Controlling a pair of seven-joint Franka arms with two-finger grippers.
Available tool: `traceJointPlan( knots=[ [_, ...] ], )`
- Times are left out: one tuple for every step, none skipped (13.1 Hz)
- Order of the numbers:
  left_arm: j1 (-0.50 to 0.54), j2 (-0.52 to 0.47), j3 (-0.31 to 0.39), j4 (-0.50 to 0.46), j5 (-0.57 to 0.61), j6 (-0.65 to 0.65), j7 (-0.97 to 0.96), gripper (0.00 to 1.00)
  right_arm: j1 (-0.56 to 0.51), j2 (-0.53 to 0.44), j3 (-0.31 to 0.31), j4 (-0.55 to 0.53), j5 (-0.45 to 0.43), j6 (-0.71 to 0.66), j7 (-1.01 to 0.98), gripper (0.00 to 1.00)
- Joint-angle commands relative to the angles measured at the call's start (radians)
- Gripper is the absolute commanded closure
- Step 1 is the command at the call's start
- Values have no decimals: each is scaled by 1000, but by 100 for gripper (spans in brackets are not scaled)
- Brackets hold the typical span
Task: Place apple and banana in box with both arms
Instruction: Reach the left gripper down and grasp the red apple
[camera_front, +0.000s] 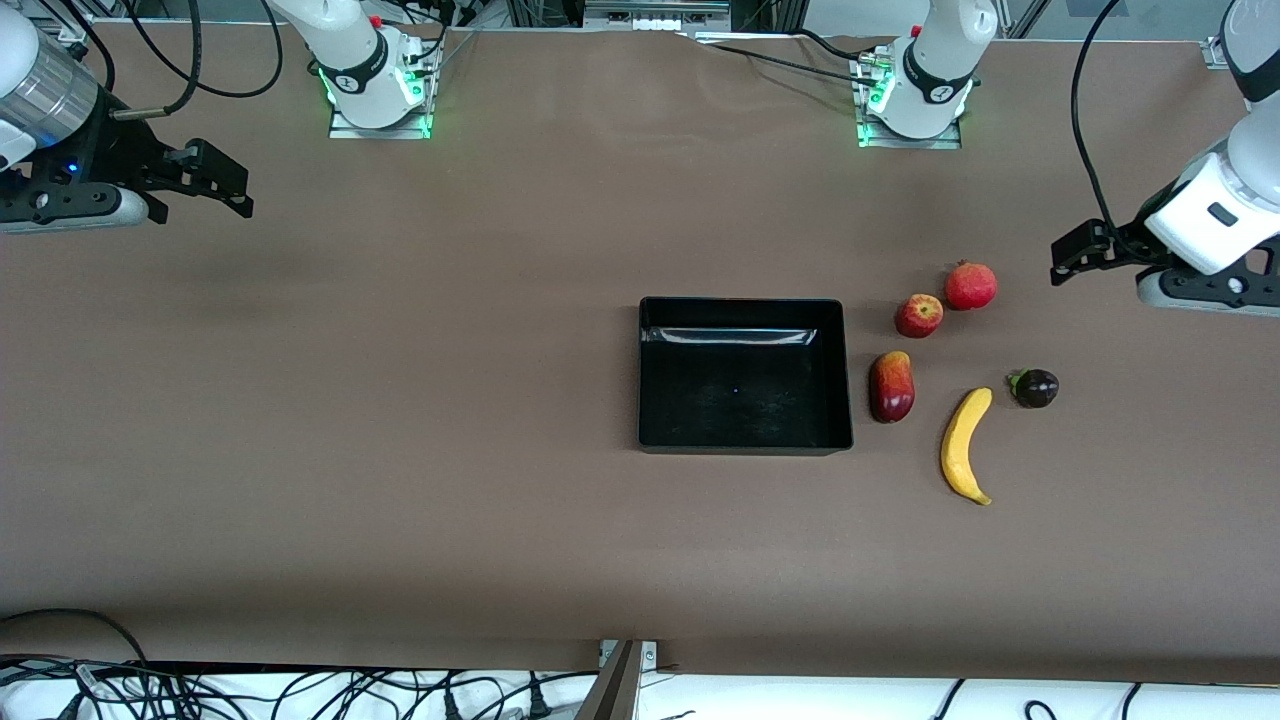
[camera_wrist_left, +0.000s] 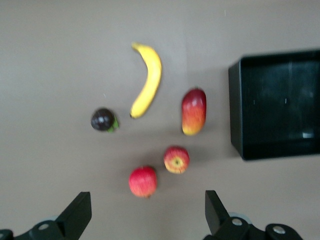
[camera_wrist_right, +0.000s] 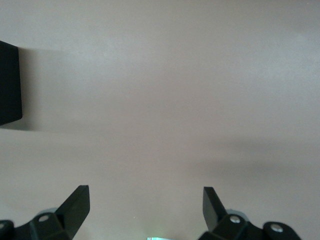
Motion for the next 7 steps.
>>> traceJointPlan(
  knots=[
    [-20,87,-26,10,21,-62,-11,0,-19,-15,23,-13,-37,7,-14,0],
    [-22,125,-40,-7,21,-59,0,0,-19,-6,23,-8,-40,9,-9,0],
    [-23,162,-48,-43,21,-38,0,0,-21,3,21,1,-40,9,-5,0],
    [-22,173,-54,-117,21,36,0,0,-21,16,20,7,-40,10,-2,0],
    [-22,158,-59,-225,21,156,0,0,-22,23,18,12,-38,12,0,0],
    [-19,132,-59,-342,23,280,0,0,-21,28,18,13,-43,18,-2,0],
    [-20,124,-60,-437,26,397,1,0,-19,30,18,21,-46,24,-2,0]
  ],
)
